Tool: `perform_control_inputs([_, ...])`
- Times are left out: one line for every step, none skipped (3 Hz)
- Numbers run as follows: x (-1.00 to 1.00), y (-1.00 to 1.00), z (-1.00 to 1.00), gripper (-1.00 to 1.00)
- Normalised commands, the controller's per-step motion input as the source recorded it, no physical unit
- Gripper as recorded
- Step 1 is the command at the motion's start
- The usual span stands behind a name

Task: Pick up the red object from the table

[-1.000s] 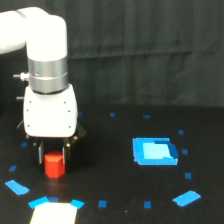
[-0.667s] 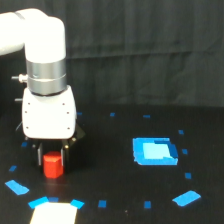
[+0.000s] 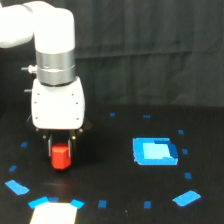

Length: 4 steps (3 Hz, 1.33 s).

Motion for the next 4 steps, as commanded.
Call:
perform_control_inputs([0.18, 0.29, 1.00, -1.00])
perform_control_inputs([0.29, 0.44, 1.00, -1.00])
perform_control_inputs([0.06, 0.39, 1.00, -0.42])
perform_control_inputs([0.03, -0.07, 1.00, -1.00])
